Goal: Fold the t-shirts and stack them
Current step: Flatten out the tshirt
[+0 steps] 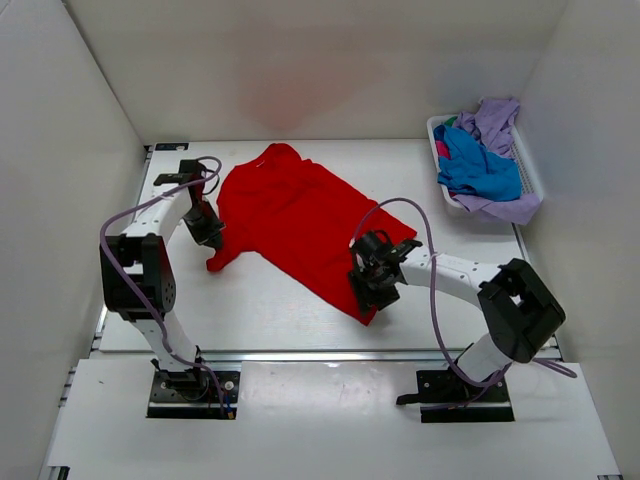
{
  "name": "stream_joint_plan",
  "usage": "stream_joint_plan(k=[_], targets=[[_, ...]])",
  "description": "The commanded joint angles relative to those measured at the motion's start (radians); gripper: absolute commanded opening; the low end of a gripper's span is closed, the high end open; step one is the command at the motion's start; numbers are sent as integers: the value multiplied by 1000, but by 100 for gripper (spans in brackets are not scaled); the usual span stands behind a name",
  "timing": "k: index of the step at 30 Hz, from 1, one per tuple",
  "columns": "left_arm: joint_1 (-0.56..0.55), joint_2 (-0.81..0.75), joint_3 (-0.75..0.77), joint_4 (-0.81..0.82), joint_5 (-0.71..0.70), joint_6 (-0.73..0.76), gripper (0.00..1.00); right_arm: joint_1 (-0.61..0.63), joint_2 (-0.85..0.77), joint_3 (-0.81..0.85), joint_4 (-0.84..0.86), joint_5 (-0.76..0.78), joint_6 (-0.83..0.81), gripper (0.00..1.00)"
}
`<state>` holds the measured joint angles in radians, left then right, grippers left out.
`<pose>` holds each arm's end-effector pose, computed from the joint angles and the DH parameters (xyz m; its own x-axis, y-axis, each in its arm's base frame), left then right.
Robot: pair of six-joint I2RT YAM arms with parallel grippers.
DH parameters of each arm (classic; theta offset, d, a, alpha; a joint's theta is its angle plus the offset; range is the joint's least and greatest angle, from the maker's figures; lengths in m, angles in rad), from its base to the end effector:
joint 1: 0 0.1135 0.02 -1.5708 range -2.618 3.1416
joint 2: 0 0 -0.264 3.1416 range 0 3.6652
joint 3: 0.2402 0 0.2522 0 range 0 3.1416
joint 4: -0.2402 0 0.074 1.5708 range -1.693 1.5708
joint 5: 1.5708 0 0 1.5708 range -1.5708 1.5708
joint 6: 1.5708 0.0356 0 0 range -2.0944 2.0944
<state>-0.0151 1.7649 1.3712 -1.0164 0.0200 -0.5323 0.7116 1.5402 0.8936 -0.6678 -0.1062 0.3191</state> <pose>0.3376 -0.0058 0.2258 -0.8597 -0.4945 -0.1278 -0.4851 0.8689 -0.0982 0.2030 0.1800 0.1719 -0.9057 -0.3691 -0.2086 -0.4061 0.8965 0.1769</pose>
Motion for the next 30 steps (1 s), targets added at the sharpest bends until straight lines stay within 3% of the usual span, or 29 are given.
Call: stream_joint_plan(k=[1,5,13,17,24,30], targets=[[7,-79,-11,2,17,-2,0,34,27,18,86,-41,41,48],[14,-91,-20,-1,14,6,0,46,26,-5,100,-75,58,49],[12,-113,-41,4,0,5,0,68,89,-44,4,35,86,48],[15,-130,-40,-1,-6,6,0,72,77,-90,-67,74,110,40],[9,-166,-50,-28,-18,-11,0,68,57,-177,-85,146,124,46],[3,-249,-90,-60,-15,-23,0,94,135,-211,-95,221,173,50]])
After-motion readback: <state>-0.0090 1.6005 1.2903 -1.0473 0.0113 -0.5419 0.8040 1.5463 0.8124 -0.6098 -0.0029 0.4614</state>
